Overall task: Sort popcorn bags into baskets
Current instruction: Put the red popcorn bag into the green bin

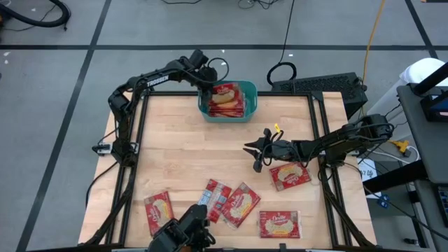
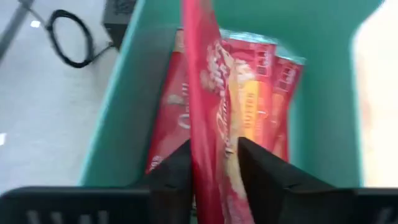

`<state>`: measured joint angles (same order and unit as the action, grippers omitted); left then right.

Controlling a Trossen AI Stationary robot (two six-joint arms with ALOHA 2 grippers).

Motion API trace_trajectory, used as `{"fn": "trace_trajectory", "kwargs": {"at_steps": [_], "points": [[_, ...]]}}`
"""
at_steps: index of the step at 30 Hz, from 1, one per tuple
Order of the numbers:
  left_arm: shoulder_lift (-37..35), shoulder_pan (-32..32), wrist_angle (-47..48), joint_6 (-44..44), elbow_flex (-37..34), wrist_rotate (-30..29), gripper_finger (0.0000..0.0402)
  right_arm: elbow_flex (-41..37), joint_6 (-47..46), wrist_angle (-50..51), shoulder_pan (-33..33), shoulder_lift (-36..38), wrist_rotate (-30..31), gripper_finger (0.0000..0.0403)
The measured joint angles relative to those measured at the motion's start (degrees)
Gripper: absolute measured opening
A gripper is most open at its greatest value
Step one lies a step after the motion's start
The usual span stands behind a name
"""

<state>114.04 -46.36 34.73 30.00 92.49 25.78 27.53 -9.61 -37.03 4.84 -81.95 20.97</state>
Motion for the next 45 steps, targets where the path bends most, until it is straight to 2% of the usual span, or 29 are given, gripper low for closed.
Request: {"fn": "trace_trajectory", "kwargs": {"at_steps": [7, 12, 19, 26, 30, 32, 38, 45], "points": [[0.0, 0.69, -6.59, -0.05, 0.0, -10.08, 0.0219, 0.0, -0.13, 0.02, 0.0, 0.0, -0.04, 0.0073], [0.0, 2.6, -10.17, 0.31, 0.0, -12.79, 0.0246, 0.0, -0.15, 0.02, 0.0, 0.0, -0.04, 0.0073], [0.0, 6.99, -8.17, -0.33, 0.0, -12.83, 0.0201, 0.0, -0.17, 0.02, 0.0, 0.0, -0.06, 0.0073], [0.0, 11.25, 0.41, 1.18, -0.02, -12.91, 0.0132, 0.0, -0.2, 0.02, 0.0, 0.0, -0.05, 0.0073], [0.0, 12.81, -0.48, 1.33, -0.04, -16.0, 0.0095, 0.0, -0.2, 0.0, 0.0, -0.02, 0.21, 0.0073], [1.0, 12.8, -4.2, 1.02, -0.23, -17.17, 0.0082, 0.0, -0.2, -0.01, 0.0, -0.02, 0.24, 0.0073], [5.86, 12.84, -7.51, -1.65, -0.5, -18.34, 0.0072, 0.0, -0.39, -0.31, 0.0, -0.04, 0.22, 0.0073], [8.26, 13.14, -14.15, -2.52, -0.42, -18.8, 0.0072, 0.0, -0.26, -0.46, 0.0, -0.04, 0.17, 0.0073]]}}
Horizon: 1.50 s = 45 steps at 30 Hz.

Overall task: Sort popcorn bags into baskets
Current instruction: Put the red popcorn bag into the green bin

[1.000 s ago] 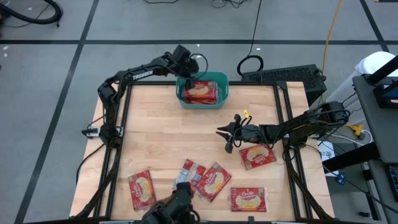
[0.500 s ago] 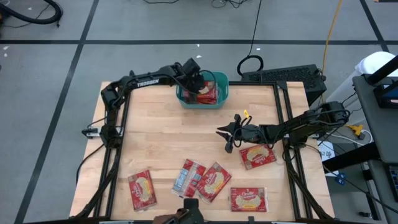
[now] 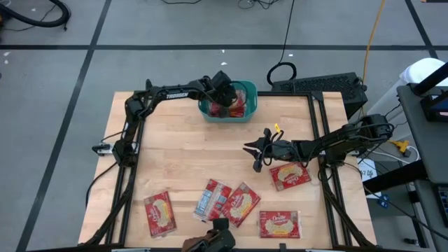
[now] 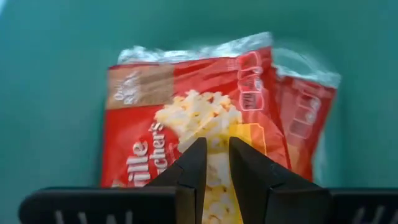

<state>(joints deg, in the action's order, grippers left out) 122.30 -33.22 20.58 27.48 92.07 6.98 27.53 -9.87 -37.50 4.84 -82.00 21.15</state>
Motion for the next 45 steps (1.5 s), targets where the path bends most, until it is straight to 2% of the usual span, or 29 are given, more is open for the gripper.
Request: {"fn": "trace_trajectory", "kwargs": {"at_steps": [8, 15, 17, 21, 25, 28, 31, 39, 42, 45], "points": [[-0.52, -0.04, 0.75, 1.32, 0.0, -6.52, 0.0072, 0.0, -0.55, 0.02, 0.0, 0.0, 0.0, 0.0073], [-4.13, 0.59, 5.81, -0.41, -0.01, -6.36, 0.0072, 0.0, -0.56, 0.03, 0.02, 0.0, 0.0, 0.0073], [-6.24, 0.9, 7.35, -2.8, -0.04, -2.27, 0.0072, 0.0, -0.86, 0.22, 0.02, 0.0, 0.0, 0.0073], [-11.04, 1.41, 9.64, -5.59, -0.01, 10.59, 0.0072, 0.0, -1.43, 0.68, 0.02, 0.0, -0.02, 0.0073], [-14.54, 4.32, 13.67, -5.57, -0.75, 11.81, 0.0071, 0.0, -3.3, 1.09, 0.29, 0.0, -0.48, 0.0073], [-18.12, 8.32, 12.54, -5.56, -5.29, 11.83, 0.0071, 0.0, -4.29, 1.06, 1.17, 0.03, -4.3, 0.0073], [-22.92, 13.09, 8.07, -6.63, -13.39, 11.02, 0.0071, 0.0, -6.05, 2.71, 2.2, 0.71, -6.4, 0.0073], [-37.6, 28.12, -16.04, -17.17, -37.51, -1.02, 0.0071, 0.0, -17.64, 19.74, 5.28, 5.6, -6.4, 0.0073], [-40.79, 32.84, -22.13, -18.59, -44.04, -2.3, 0.0071, 0.37, -21.96, 24.97, 7.26, 7.74, -6.76, 0.0073], [-41.4, 36.46, -26.3, -20.62, -47.68, -4.15, 0.0071, 2.24, -25.71, 31.22, 9.31, 9.24, -9.61, 0.0073]]}}
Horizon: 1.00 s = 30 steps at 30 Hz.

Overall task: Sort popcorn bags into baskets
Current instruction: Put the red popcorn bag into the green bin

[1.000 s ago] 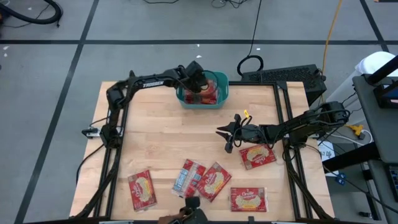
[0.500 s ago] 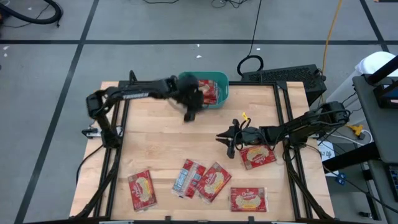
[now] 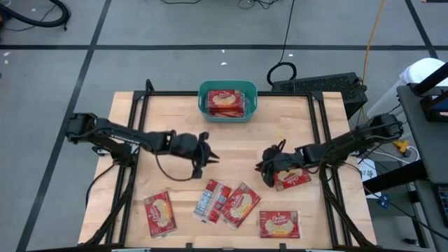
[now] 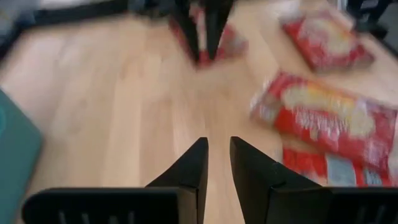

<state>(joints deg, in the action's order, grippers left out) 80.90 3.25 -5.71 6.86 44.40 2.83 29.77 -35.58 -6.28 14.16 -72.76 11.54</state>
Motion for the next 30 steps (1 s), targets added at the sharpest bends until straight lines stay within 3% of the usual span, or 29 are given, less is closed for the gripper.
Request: {"fn": "trace_trajectory", "kwargs": {"at_steps": [5, 13, 21, 26, 30], "points": [[0.29, 4.32, -3.45, -2.62, -4.15, -5.82, 0.0071, 6.76, -5.95, 11.69, 4.46, -0.93, -4.88, 0.0073], [0.42, 7.44, -8.22, -4.02, -7.11, -8.97, 0.0072, 17.88, -14.24, 38.52, 12.66, -3.46, -8.48, 0.0073], [0.42, 7.8, -9.63, -4.49, -7.27, -9.05, 0.0072, 16.16, -16.85, 41.75, 21.56, -4.43, -6.44, 0.0087], [0.42, 7.28, -10.98, -5.53, -7.27, -9.54, 0.0072, 12.53, -12.8, 39.78, 24.81, -5.06, 0.76, 0.012], [0.42, 6.38, -10.87, -5.93, -7.27, -9.8, 0.0072, 8.41, -9.26, 35.24, 24.99, -4.98, 1.91, 0.0157]]}}
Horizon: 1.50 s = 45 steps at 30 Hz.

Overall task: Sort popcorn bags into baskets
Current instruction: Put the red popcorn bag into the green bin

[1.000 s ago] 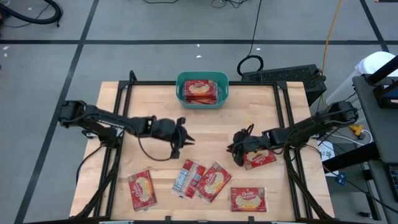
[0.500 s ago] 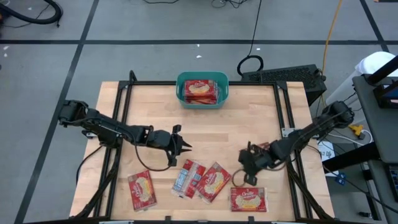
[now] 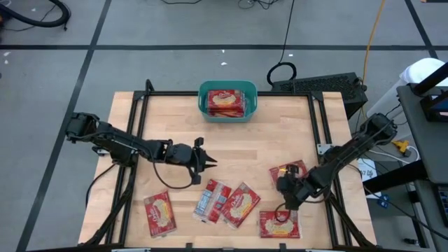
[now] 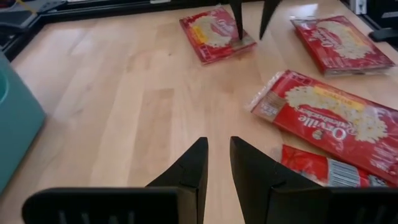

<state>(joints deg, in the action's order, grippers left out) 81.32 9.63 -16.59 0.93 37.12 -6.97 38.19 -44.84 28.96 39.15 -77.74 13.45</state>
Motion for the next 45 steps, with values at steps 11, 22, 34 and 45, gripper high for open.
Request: {"fn": "trace_trajectory", "kwargs": {"at_steps": [11, 22, 34, 45], "points": [[0.0, -1.94, -0.1, 0.26, 0.0, 0.02, 0.0072, -5.63, 15.23, -6.57, -0.93, 0.03, 11.14, 0.0133], [0.0, -3.98, -0.52, 0.68, 0.0, 0.05, 0.0072, -10.88, 20.09, -17.34, -8.42, 0.07, 13.95, 0.0007], [0.04, -4.74, -6.59, 0.61, 0.0, -1.08, 0.0072, -10.59, 28.48, -35.38, -19.12, 0.0, 22.95, 0.0], [5.53, -6.34, -8.85, -0.68, -0.02, -1.14, 0.0072, -9.3, 29.48, -39.06, -34.14, 0.66, 6.7, 0.0003]]}}
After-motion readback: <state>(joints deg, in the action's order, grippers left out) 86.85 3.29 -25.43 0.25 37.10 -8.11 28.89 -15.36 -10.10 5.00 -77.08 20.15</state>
